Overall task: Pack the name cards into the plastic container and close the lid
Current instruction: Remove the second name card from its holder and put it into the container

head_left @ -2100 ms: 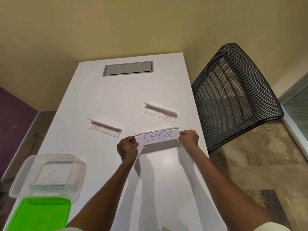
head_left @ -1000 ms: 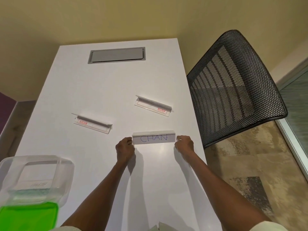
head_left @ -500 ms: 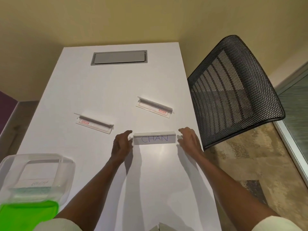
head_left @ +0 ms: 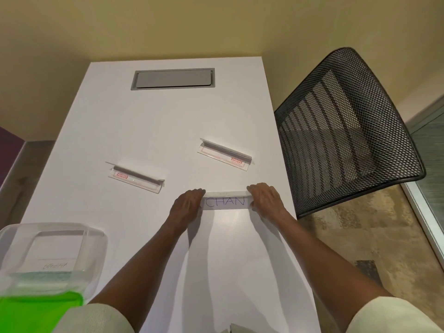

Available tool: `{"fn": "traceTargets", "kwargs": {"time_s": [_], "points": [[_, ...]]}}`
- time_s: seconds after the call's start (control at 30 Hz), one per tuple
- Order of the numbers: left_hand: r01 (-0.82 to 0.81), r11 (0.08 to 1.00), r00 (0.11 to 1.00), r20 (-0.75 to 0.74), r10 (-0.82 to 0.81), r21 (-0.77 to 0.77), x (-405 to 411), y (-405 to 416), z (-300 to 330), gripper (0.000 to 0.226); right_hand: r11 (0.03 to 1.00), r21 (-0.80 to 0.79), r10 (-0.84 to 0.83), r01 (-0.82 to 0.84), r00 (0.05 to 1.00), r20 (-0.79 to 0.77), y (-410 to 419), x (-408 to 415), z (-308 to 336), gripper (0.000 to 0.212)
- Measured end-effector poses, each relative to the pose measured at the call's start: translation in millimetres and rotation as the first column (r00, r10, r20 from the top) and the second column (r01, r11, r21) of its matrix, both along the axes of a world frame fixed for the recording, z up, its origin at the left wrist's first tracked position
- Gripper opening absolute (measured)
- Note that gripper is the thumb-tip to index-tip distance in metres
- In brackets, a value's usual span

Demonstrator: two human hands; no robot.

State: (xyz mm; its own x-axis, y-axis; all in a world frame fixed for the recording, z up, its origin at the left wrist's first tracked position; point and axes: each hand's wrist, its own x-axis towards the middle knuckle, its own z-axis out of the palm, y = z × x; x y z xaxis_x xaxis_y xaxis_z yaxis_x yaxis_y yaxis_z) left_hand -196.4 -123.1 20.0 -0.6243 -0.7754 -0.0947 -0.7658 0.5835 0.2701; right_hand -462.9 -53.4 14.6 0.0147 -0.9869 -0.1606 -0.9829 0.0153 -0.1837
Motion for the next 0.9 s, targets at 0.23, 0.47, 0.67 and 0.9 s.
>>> {"fn": "traceTargets", "kwargs": {"time_s": [0.23, 0.47, 0.67, 0.9], "points": [[-0.023, 1.000, 0.999, 0.029, 0.022, 0.015, -1.2, -5.6, -9.1, 0.038, 0.999, -0.021, 0.033, -0.035, 0.997, -0.069, 1.5, 0.6, -12.0, 0.039], [-0.047, 0.998, 0.998, -0.047, 0.045, -0.033, -5.4, -7.6, -9.9, 0.028, 0.993, -0.104, 0.044, -0.048, 0.998, -0.040, 1.3, -1.5, -11.4, 0.039], [-0.092, 0.996, 0.994, -0.066, 0.091, -0.001, -7.4, -10.8, -7.7, 0.035, 0.998, -0.061, 0.011, -0.013, 1.000, -0.029, -2.9, -3.0, -10.6, 0.031], [-0.066, 0.997, 0.998, -0.021, 0.067, 0.037, -5.0, -12.9, 1.8, 0.030, 0.999, -0.033, -0.018, 0.018, 1.000, 0.003, 2.1, -1.7, 7.2, 0.020]]}}
